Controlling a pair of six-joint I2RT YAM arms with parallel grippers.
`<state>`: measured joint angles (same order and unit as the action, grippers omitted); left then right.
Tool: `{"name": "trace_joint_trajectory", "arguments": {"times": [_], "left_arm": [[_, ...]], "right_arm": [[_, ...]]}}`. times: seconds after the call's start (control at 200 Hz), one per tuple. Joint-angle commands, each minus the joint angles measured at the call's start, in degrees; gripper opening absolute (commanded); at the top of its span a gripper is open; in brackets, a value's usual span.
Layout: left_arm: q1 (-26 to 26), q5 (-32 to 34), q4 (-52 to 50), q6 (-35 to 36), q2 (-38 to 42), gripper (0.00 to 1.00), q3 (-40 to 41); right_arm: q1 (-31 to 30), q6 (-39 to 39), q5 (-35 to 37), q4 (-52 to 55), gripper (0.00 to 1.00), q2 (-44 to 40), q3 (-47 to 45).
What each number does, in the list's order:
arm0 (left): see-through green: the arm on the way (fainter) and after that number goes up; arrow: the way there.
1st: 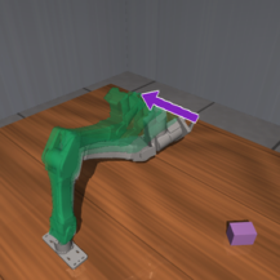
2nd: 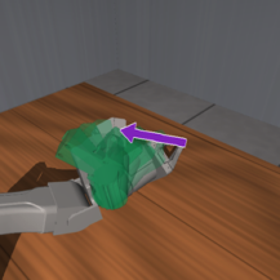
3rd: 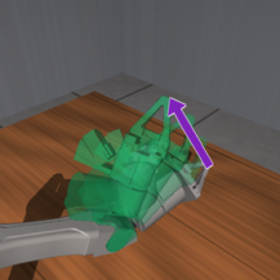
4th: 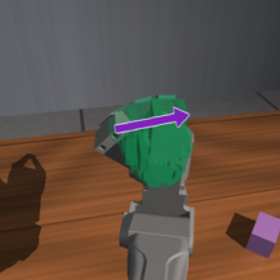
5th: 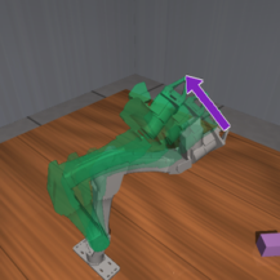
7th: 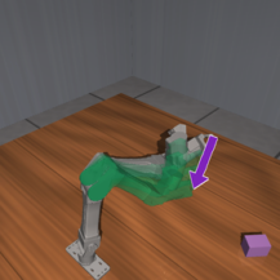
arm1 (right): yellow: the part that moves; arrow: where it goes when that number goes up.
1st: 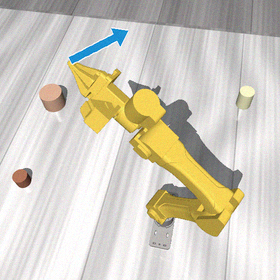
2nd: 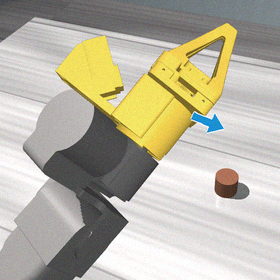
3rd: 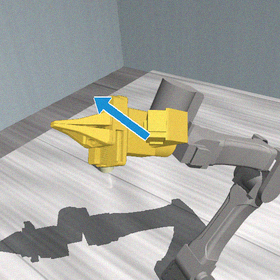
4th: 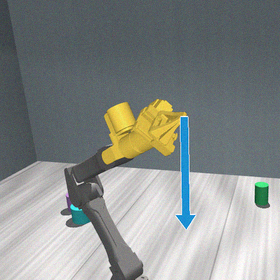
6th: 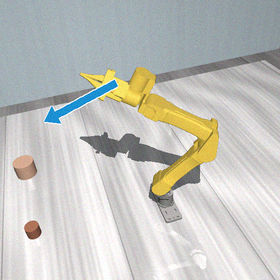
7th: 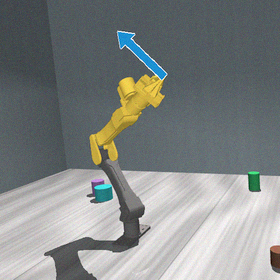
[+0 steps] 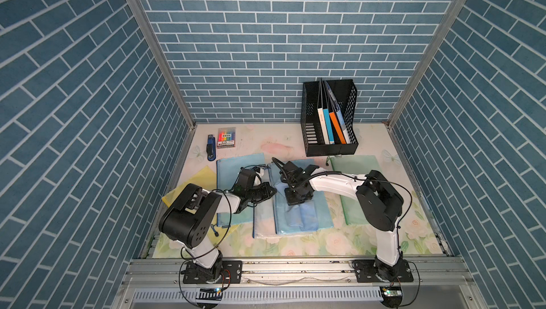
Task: Wipe the document bag
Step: Wipe the dirt from the document bag.
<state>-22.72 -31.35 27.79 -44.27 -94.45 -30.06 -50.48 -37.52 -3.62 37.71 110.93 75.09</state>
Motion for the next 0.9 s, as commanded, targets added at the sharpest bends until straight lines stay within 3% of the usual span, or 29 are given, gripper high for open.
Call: {"name": "trace_joint_trajectory", "arguments": {"times": [0.0, 0.14, 0.235, 0.645, 0.76, 0.895], "left_arm": [[1.1, 0.0, 0.9, 0.6, 0.9, 0.0, 0.4], [1.2, 0.1, 1.5, 0.2, 1.0, 0.0, 0.6], [1.2, 0.1, 2.3, -0.3, 0.8, 0.0, 0.6], [1.2, 0.3, 5.0, -2.8, 0.6, 0.0, 2.3], [1.2, 0.1, 5.1, -2.8, 0.6, 0.0, 2.4], [1.2, 0.1, 5.2, -2.5, 0.7, 0.0, 2.9]], "right_arm": [[4.9, -1.4, 4.5, 3.7, 0.0, -5.8, -5.6], [6.6, 0.3, 8.0, 7.1, 0.0, -7.7, -7.0], [6.1, -0.2, 6.5, 6.3, 0.0, -6.4, -6.1], [-10.4, 1.6, -1.2, 5.0, 0.0, 8.2, 12.9], [-9.9, 0.5, -0.5, 5.3, 0.0, 7.3, 10.2], [-6.7, -2.6, 1.6, 2.7, 0.0, 0.6, 0.2]]}}
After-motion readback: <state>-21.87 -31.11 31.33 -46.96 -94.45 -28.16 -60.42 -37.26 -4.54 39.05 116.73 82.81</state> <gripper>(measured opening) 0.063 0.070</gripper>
